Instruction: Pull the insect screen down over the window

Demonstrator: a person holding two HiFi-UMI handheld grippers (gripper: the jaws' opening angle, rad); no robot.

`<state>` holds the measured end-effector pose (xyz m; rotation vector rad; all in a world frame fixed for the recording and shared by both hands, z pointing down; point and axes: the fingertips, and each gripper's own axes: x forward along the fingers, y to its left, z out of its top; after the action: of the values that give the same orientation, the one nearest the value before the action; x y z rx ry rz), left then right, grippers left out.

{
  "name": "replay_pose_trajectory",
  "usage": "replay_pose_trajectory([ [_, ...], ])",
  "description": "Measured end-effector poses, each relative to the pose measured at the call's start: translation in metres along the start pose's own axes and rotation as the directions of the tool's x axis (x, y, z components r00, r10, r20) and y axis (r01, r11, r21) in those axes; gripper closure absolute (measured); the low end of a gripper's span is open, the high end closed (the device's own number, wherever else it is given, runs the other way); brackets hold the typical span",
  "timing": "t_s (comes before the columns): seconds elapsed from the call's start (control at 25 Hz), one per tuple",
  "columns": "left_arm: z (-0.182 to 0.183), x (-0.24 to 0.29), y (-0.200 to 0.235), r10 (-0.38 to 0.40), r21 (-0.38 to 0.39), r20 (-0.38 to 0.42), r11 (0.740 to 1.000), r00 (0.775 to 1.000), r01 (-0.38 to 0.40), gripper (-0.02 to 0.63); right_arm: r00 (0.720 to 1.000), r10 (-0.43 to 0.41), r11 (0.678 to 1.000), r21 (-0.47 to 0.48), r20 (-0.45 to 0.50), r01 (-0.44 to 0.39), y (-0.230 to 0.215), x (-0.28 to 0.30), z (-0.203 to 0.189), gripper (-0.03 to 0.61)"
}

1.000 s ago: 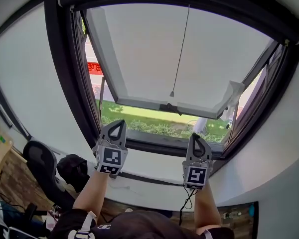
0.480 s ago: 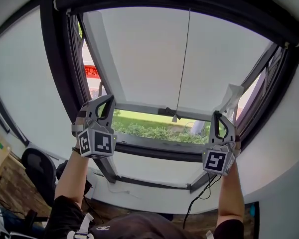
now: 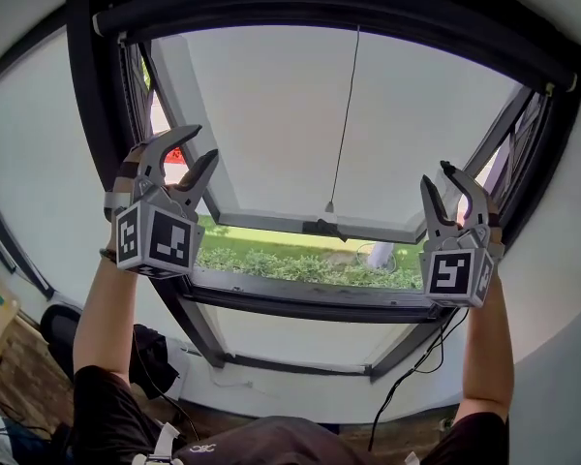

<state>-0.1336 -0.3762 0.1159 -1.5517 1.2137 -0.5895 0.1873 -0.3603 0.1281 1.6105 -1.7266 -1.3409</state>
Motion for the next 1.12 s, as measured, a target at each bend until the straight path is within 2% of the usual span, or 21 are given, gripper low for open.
replay_pose_trajectory([
  [0.04, 0.003, 0.002, 0.007, 0.004, 0.010, 0.004, 1.000, 1.000, -0.004, 0.413, 1.000, -0.007, 1.000, -0.011, 0.002, 0.007, -0.005, 0.003, 0.003, 0.426],
  [0.28, 0.014, 0.017, 0.050, 0.060, 0.099, -0.003, 0.993, 0.998, -0.059, 0.411, 0.999, -0.043, 0.994, -0.102, -0.001, 0.043, -0.040, 0.016, 0.022, 0.426],
  [0.52, 0.031, 0.033, 0.094, 0.090, 0.144, 0.005, 0.985, 0.996, -0.090, 0.413, 0.995, -0.096, 0.988, -0.118, -0.009, 0.095, -0.086, 0.035, 0.038, 0.426],
  [0.68, 0.037, 0.043, 0.121, 0.099, 0.148, 0.002, 0.984, 0.995, -0.098, 0.416, 0.990, -0.136, 0.981, -0.143, -0.027, 0.131, -0.115, 0.042, 0.041, 0.427],
  [0.96, 0.032, 0.065, 0.154, 0.103, 0.201, -0.054, 0.975, 0.993, -0.091, 0.440, 0.981, -0.187, 0.965, -0.198, -0.057, 0.172, -0.164, 0.054, 0.046, 0.446],
  [1.12, 0.032, 0.075, 0.149, 0.044, 0.186, -0.069, 0.982, 0.997, -0.030, 0.442, 0.978, -0.188, 0.961, -0.222, -0.093, 0.164, -0.177, 0.066, 0.041, 0.446],
])
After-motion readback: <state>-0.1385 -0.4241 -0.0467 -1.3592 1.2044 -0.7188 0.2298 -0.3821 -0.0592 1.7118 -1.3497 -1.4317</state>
